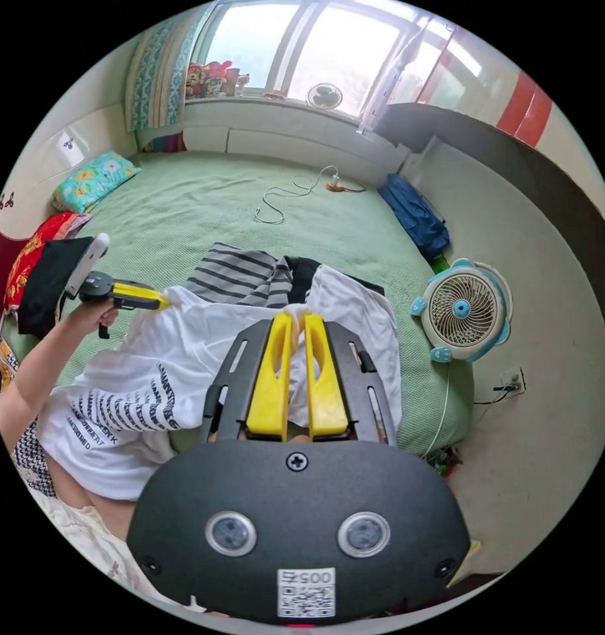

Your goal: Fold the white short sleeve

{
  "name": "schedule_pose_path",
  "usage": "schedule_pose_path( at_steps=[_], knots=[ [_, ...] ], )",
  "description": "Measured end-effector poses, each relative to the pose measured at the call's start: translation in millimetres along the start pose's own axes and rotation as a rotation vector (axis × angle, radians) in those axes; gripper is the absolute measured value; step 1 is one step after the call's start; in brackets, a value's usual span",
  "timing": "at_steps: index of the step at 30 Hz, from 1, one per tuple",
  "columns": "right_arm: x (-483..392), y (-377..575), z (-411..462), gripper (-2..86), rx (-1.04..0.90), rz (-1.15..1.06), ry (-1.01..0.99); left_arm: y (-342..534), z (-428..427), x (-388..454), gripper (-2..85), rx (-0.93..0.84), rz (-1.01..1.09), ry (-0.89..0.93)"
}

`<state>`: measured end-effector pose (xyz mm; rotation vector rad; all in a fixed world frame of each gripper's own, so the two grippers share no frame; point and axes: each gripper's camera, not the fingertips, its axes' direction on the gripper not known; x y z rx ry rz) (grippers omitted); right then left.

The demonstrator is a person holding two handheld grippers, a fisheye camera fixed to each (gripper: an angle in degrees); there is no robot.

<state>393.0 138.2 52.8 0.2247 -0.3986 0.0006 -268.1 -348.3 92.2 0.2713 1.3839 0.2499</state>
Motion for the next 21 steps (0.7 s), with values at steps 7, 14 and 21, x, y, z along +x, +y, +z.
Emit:
schedule_pose_path(
  at_steps=[7, 14, 21],
  knots=[
    [-31.3, -21.4, -49.6, -0.7, 0.304, 0.028, -0.144, 25.8, -216.1, -24.8, 0.7, 0.247, -0.047, -0.246],
    [-131.2, -186.1, 2.1, -0.7, 0.331, 0.005, -0.111, -14.3, -323.9, -148.2, 1.2, 0.252, -0.325, -0.595],
    [-218.4, -264.9, 140.1, 7.9, -0.003, 0.048, -0.157, 46.8, -317.7, -243.3, 5.7, 0.295, -0.631, -0.593]
  ],
)
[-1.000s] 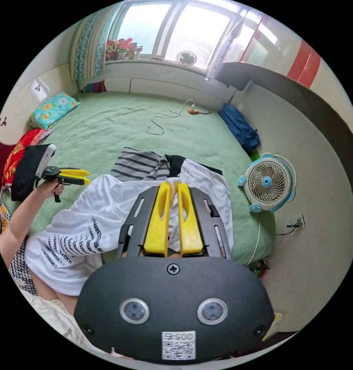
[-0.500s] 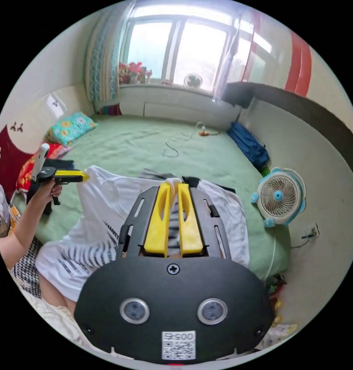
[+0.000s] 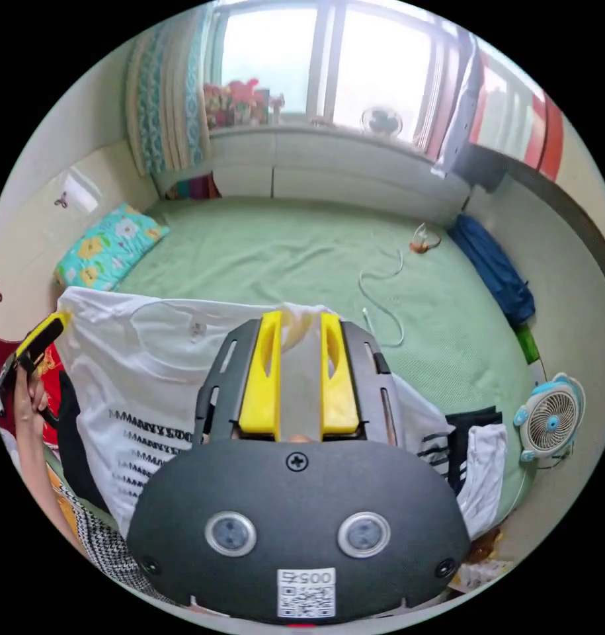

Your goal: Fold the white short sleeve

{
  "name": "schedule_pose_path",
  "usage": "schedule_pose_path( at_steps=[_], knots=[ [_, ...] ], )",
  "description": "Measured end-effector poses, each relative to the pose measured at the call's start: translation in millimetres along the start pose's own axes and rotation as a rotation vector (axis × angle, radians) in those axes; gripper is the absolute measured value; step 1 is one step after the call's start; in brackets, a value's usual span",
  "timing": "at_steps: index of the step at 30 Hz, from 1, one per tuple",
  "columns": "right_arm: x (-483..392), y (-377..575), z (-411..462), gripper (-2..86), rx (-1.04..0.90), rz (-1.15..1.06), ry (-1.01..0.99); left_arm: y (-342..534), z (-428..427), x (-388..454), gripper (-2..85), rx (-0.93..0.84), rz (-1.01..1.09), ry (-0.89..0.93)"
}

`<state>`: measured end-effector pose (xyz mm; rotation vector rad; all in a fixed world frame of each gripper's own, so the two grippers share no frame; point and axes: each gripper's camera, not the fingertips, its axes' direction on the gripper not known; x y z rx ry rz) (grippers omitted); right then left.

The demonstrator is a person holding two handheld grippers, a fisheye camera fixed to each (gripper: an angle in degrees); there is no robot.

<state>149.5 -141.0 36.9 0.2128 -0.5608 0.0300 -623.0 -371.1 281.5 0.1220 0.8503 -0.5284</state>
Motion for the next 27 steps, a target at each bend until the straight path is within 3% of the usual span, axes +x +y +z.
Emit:
schedule_pose_path(
  at_steps=[4, 8, 12, 16, 21, 27],
  knots=[
    [4.6, 53.0, 12.7, 10.2, 0.071, -0.082, -0.072, 63.8, -40.1, -40.3, 7.0, 0.032, 0.091, 0.133],
    [33.7, 190.7, -36.9, 11.2, 0.132, -0.296, -0.092, 187.6, -141.4, -47.0, 8.1, 0.047, 0.229, 0.041],
    [71.8, 341.4, -86.4, 12.8, 0.123, -0.285, -0.1, 311.3, -196.4, -54.4, 9.6, -0.024, 0.171, 0.167],
    [82.6, 432.7, -89.4, 13.6, 0.068, -0.188, -0.085, 422.4, -210.7, -60.9, 11.8, -0.072, 0.032, 0.195],
    [65.3, 490.2, -69.1, 13.4, 0.02, -0.163, 0.001, 466.7, -216.5, -55.0, 10.7, -0.058, -0.005, 0.112],
    [52.8, 515.7, -37.8, 12.9, -0.081, -0.092, -0.021, 486.0, -209.7, -48.2, 13.1, -0.171, 0.003, 0.072]
  ],
)
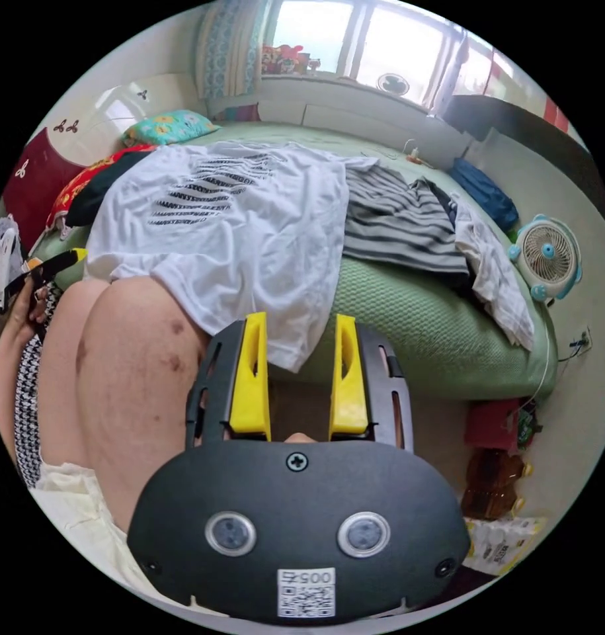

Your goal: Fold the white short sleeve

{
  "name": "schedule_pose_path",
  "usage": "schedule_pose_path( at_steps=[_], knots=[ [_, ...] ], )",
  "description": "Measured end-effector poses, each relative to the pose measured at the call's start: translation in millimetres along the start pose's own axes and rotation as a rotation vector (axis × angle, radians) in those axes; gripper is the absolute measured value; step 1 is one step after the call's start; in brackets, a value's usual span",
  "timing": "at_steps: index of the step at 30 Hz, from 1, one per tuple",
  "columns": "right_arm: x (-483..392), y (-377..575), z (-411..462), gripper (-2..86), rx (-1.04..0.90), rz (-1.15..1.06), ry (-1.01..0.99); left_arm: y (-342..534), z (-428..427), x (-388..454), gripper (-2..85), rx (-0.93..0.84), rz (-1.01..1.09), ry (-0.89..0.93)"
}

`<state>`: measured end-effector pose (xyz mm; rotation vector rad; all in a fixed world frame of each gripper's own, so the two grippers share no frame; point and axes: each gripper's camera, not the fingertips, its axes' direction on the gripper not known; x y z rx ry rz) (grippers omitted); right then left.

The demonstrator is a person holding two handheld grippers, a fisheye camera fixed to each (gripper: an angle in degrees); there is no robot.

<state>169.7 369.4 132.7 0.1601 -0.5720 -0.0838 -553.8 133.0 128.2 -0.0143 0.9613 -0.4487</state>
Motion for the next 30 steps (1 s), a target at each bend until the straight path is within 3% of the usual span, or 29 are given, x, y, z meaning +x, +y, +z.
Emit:
schedule_pose_path(
  at_steps=[7, 11, 15, 23, 30],
  knots=[
    [-3.3, 5.4, 42.7, 10.3, -0.08, 0.018, 0.042, 6.9, 3.8, 9.7, 13.2, -0.077, 0.02, -0.029],
    [-0.9, 3.5, 48.1, 5.6, -0.102, 0.007, 0.05, 10.0, -15.4, 14.7, 5.9, -0.096, 0.035, -0.021],
    [13.6, 2.5, 19.4, -1.1, -0.054, 0.041, -0.022, 7.1, -59.2, 20.2, 3.0, -0.081, 0.057, -0.005],
    [57.3, -8.3, -88.7, -1.2, 0.103, 0.054, -0.069, -6.4, -212.6, 45.4, 2.4, -0.027, 0.19, -0.007],
    [61.1, 24.5, -69.4, -0.6, -0.007, 0.04, -0.069, 40.6, -213.1, 38.3, 2.7, -0.089, 0.165, 0.002]
  ],
)
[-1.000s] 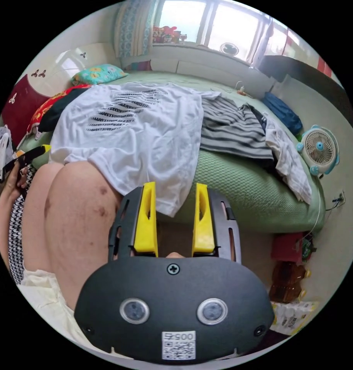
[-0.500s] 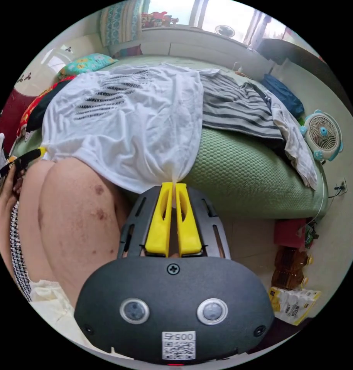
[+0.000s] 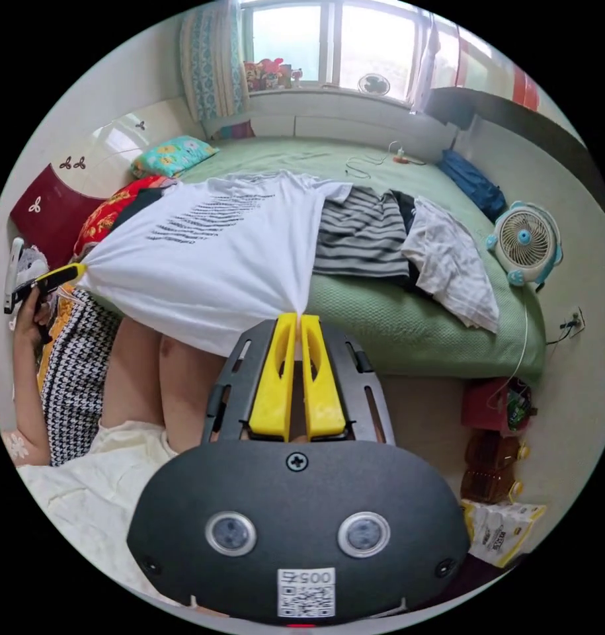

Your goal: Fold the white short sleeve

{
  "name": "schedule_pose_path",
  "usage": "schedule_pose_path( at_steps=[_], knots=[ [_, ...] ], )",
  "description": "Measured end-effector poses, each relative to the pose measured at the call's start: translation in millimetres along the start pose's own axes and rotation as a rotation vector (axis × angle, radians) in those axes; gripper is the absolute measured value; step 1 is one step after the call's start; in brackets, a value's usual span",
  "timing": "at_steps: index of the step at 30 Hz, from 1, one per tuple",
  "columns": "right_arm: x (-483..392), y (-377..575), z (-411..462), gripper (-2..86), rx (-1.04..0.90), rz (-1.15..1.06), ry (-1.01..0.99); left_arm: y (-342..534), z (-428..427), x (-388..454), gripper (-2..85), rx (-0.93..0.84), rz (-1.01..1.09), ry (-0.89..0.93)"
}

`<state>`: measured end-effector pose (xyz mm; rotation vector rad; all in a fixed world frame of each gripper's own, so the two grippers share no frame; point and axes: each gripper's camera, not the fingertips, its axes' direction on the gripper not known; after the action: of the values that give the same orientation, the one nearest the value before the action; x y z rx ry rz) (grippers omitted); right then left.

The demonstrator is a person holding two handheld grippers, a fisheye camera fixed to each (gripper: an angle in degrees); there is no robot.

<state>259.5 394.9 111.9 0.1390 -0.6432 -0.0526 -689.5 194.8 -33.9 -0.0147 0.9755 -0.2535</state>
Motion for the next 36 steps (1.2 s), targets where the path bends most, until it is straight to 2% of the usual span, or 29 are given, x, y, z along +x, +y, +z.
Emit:
schedule_pose_path(
  at_steps=[5, 9, 11, 13, 18, 22, 24, 27, 29, 32, 36],
  knots=[
    [-3.2, 8.1, 56.5, -1.5, -0.121, 0.003, 0.036, 26.9, 42.0, -18.8, 3.9, -0.081, -0.166, 0.062],
    [2.9, 12.4, 94.0, -1.5, -0.3, 0.047, 0.129, 44.4, 40.0, -26.4, 4.3, -0.101, -0.211, 0.072],
    [5.9, 15.7, 97.0, -1.3, -0.32, 0.04, 0.172, 54.7, 32.5, -32.4, 4.0, -0.103, -0.22, 0.088],
    [8.6, 17.1, 92.3, -1.1, -0.292, 0.042, 0.158, 60.4, 25.6, -36.4, 3.5, -0.098, -0.23, 0.104],
    [-13.2, 9.4, 62.9, 1.2, -0.108, -0.055, -0.034, 69.1, 2.4, -37.4, 0.1, -0.02, -0.244, 0.143],
    [-57.8, -0.6, 54.2, 4.3, -0.04, -0.218, -0.077, 63.2, 13.8, -30.4, 0.6, -0.038, -0.229, 0.05],
    [-85.8, -7.3, 52.4, 6.0, -0.037, -0.298, -0.159, 60.5, 27.4, -29.9, 2.7, -0.055, -0.228, 0.062],
    [-116.6, -9.7, 43.8, 8.6, 0.0, -0.395, -0.248, 60.5, 57.1, -36.6, 11.9, -0.106, -0.27, 0.153],
    [-132.1, -8.4, 40.5, 9.5, 0.014, -0.449, -0.227, 62.4, 76.3, -38.0, 13.4, -0.117, -0.286, 0.132],
    [-149.9, -7.9, 44.2, 9.7, 0.003, -0.507, -0.173, 59.9, 99.2, -37.4, 13.2, -0.117, -0.302, 0.194],
    [-154.4, -18.1, 54.3, 6.6, -0.021, -0.461, -0.162, 53.2, 120.0, -30.5, 5.5, -0.129, -0.338, 0.158]
  ],
)
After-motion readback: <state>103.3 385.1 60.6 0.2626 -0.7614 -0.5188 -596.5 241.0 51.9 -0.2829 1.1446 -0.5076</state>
